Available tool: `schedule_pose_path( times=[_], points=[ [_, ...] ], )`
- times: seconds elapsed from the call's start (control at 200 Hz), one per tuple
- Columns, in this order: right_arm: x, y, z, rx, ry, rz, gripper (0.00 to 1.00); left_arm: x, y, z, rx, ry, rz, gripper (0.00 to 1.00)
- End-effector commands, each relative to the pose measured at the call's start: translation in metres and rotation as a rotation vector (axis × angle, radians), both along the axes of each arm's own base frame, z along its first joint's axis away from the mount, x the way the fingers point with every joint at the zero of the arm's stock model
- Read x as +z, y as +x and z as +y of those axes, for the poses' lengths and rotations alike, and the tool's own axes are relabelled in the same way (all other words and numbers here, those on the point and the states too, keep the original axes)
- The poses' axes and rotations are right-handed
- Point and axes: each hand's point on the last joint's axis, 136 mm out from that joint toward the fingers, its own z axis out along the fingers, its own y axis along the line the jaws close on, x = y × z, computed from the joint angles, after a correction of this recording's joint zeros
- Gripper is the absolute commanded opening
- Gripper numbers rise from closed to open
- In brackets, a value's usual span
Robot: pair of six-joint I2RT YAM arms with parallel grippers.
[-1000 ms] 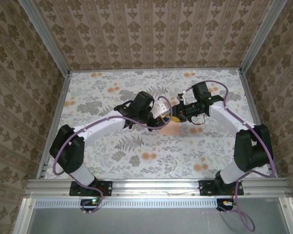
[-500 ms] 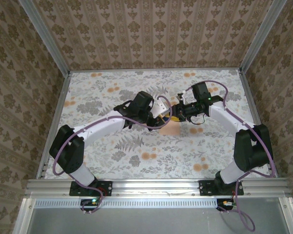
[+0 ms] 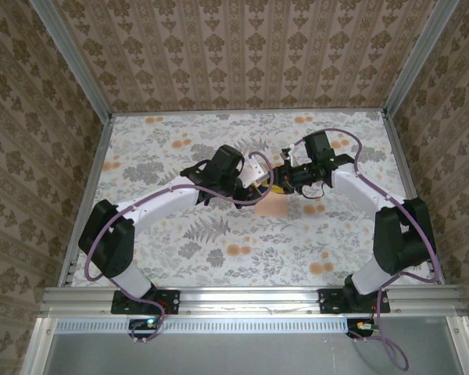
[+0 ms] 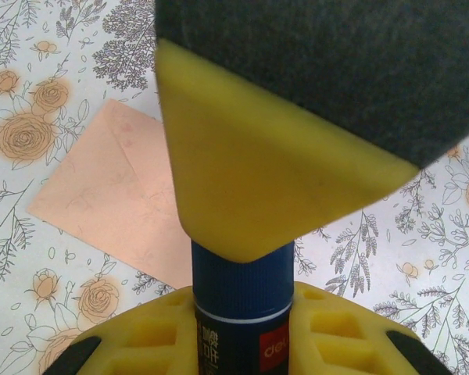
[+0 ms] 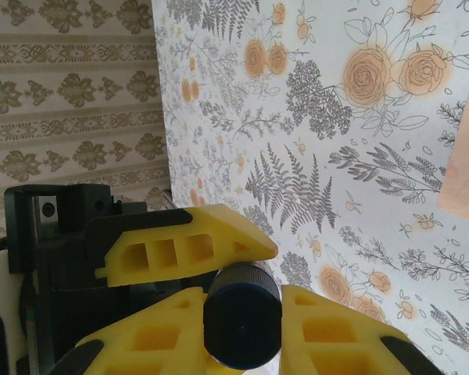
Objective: Place the letter into the envelope and seal it
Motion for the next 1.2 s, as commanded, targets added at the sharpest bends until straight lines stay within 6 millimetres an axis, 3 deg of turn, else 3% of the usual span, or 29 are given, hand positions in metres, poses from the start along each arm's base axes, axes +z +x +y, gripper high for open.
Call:
schedule_pose_path(
  times=[0.0, 0.295, 0.71, 0.81, 0.95, 1.195],
  points=[
    [-0.004, -0.046, 0.039, 0.173, 0.073, 0.109, 0.22, 0.124, 0.003, -0.049, -0.122, -0.385, -0.250, 0.00],
    [-0.001, -0.036, 0.021, 0.147, 0.006, 0.079, 0.22, 0.079, 0.003, -0.026, -0.069, -0.303, -0.178, 0.00],
    [0.010, -0.027, 0.017, 0.140, 0.005, 0.047, 0.30, 0.065, -0.003, -0.014, -0.093, -0.273, -0.153, 0.00],
    [0.013, -0.028, 0.016, 0.141, 0.007, 0.038, 0.28, 0.059, -0.003, -0.011, -0.111, -0.271, -0.159, 0.00],
    [0.015, -0.029, 0.015, 0.139, 0.004, 0.032, 0.21, 0.063, 0.002, -0.009, -0.108, -0.298, -0.190, 0.00],
    [0.013, -0.032, 0.016, 0.133, 0.012, 0.030, 0.17, 0.064, 0.012, -0.013, -0.108, -0.282, -0.226, 0.00]
  ],
)
